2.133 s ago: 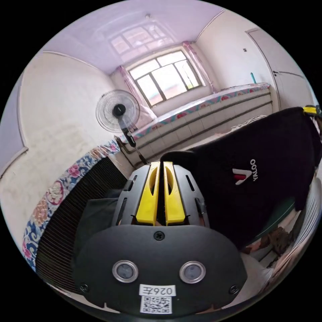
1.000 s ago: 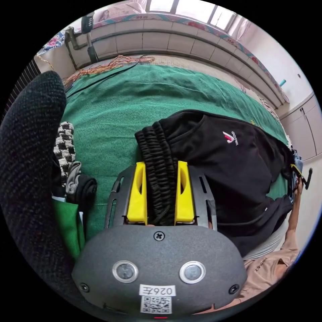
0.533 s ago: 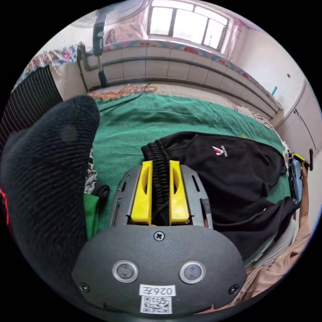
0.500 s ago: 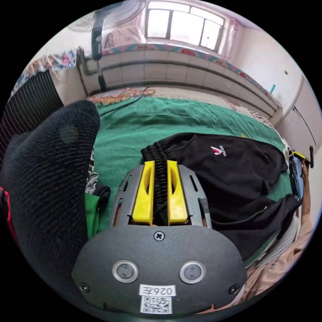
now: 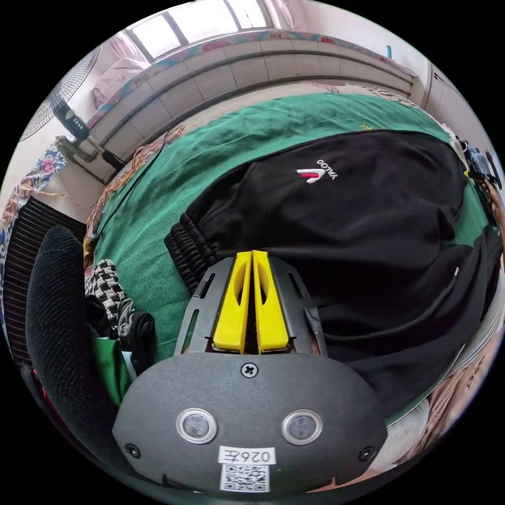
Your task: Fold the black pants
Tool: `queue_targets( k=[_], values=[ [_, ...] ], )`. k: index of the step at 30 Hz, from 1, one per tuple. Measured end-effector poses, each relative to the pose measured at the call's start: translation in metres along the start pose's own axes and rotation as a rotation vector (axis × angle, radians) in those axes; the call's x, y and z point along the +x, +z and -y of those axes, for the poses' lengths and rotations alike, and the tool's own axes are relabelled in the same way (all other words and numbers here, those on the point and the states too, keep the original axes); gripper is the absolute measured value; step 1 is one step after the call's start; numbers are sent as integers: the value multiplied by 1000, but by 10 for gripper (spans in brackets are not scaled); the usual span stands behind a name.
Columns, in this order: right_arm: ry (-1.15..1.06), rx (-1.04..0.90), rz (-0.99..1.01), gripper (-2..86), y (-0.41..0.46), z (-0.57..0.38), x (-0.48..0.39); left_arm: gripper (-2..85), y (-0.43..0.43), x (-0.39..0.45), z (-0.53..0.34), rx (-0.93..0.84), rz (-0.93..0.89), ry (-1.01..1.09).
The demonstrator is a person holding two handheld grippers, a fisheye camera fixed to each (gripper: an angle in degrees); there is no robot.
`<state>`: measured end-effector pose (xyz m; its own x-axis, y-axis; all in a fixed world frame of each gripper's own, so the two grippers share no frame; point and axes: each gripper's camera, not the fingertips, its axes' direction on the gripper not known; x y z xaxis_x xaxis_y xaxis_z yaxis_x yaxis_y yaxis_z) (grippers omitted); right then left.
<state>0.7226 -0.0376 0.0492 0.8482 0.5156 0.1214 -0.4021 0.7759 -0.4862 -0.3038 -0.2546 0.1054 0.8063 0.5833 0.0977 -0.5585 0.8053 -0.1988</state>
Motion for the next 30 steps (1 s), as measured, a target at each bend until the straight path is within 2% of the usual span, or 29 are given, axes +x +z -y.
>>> queue_targets(
  k=[2, 6, 9, 13, 15, 17, 18, 20, 23, 25, 26, 28, 30],
  values=[
    [-7, 46, -83, -6, -19, -6, 10, -7, -5, 1, -6, 24, -20, -4],
    [41, -30, -283, -10, -24, -20, 40, -7, -15, 5, -22, 100, -96, -41],
    [24, 76, -279, -10, -46, -45, 31, -7, -28, 22, -29, 103, -69, -29],
    [-130, 282, -273, -10, -67, -78, -16, -7, -41, 56, -41, 104, 38, 33],
    [-159, 237, -263, -10, -53, -80, -28, -7, -47, 65, -48, 106, 56, 35],
    [-159, 68, -235, -10, -25, -77, -28, -8, -54, 69, -56, 101, 56, 1],
    [-121, 137, -220, -10, -36, -84, -25, -9, -62, 70, -63, 87, 68, -39],
    [-123, 124, -137, -11, -57, -93, -20, -9, -89, 74, -82, 125, 130, -121],
    [-115, 319, -67, -13, -130, -141, -15, -10, -167, 86, -137, 342, 191, -212],
    [-143, 659, -11, -14, -218, -213, -12, -10, -237, 98, -196, 544, 164, -254],
    [-157, 753, 9, -13, -240, -236, -11, -10, -254, 102, -213, 603, 154, -264],
    [-192, 1161, 114, -12, -317, -337, -1, -9, -308, 115, -282, 836, 104, -318],
    [-164, 1422, 228, -11, -353, -403, 11, -9, -330, 124, -323, 957, 50, -330]
  ],
)
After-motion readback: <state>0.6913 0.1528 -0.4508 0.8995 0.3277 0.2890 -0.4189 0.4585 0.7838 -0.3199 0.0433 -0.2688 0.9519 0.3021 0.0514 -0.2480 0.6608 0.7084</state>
